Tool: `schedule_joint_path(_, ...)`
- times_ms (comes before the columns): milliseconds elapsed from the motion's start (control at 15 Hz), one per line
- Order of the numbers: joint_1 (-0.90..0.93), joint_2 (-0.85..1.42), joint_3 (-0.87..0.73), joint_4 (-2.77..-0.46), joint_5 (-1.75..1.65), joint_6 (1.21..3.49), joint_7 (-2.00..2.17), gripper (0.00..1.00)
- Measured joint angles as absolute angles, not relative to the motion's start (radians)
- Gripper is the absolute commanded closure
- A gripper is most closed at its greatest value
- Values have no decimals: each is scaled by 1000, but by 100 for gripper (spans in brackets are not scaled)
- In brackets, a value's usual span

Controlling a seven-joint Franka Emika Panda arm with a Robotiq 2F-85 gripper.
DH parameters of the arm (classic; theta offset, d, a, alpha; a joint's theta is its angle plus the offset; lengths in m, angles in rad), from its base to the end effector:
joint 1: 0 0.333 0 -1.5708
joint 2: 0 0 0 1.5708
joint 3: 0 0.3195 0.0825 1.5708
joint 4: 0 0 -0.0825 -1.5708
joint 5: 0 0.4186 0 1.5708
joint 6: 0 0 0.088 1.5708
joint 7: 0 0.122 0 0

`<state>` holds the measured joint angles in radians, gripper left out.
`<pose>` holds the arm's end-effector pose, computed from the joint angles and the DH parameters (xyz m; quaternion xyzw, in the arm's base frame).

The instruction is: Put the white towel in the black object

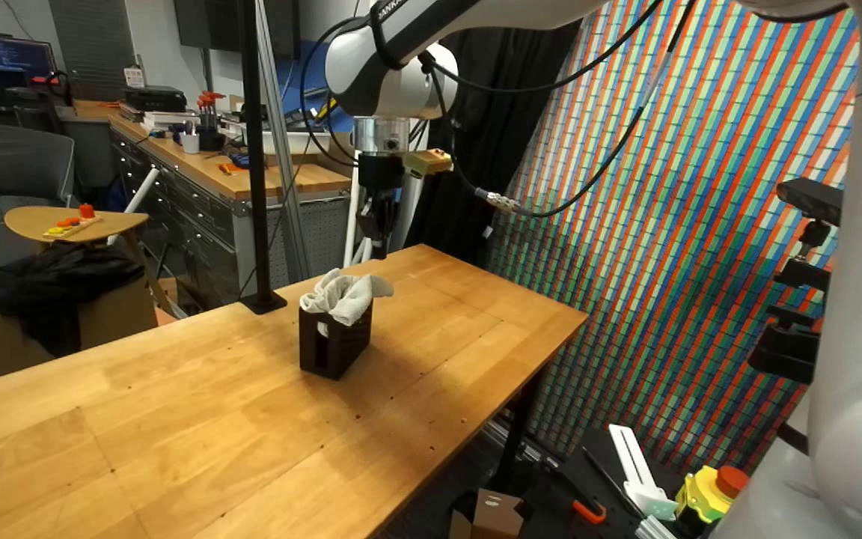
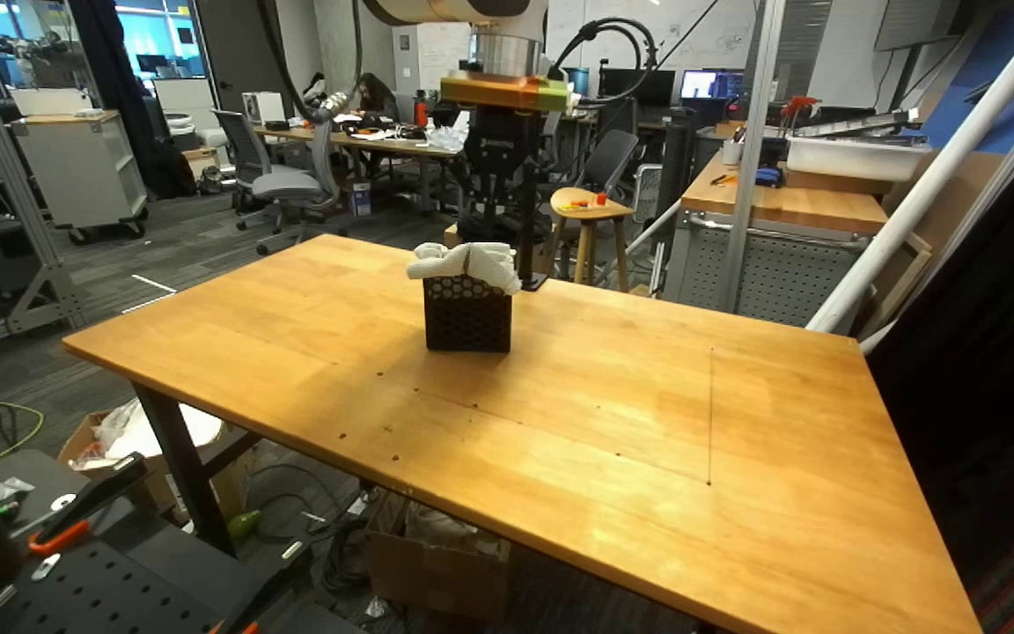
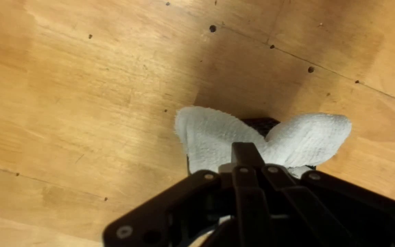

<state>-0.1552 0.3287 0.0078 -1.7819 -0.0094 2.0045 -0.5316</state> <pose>0.6500 -0.0975 0.3338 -0.9798 -0.1927 0.0510 0.0149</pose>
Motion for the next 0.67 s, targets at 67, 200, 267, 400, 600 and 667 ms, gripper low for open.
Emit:
schedule_joint_path(67, -144, 324, 12, -1803, -7, 2008, -513, 98)
schedule_joint_path(200, -123, 322, 22, -1840, 2, 2022, -477, 98)
schedule_joint_path(267, -114, 322, 27, -1858, 10, 2035, -463, 98)
schedule_joint_path(400, -100, 323, 35, -1887, 24, 2064, -444, 98)
schedule_joint_path(600, -90, 326, 39, -1913, 31, 2096, -435, 98)
schedule_joint_path(667, -90, 328, 39, -1917, 31, 2105, -435, 98)
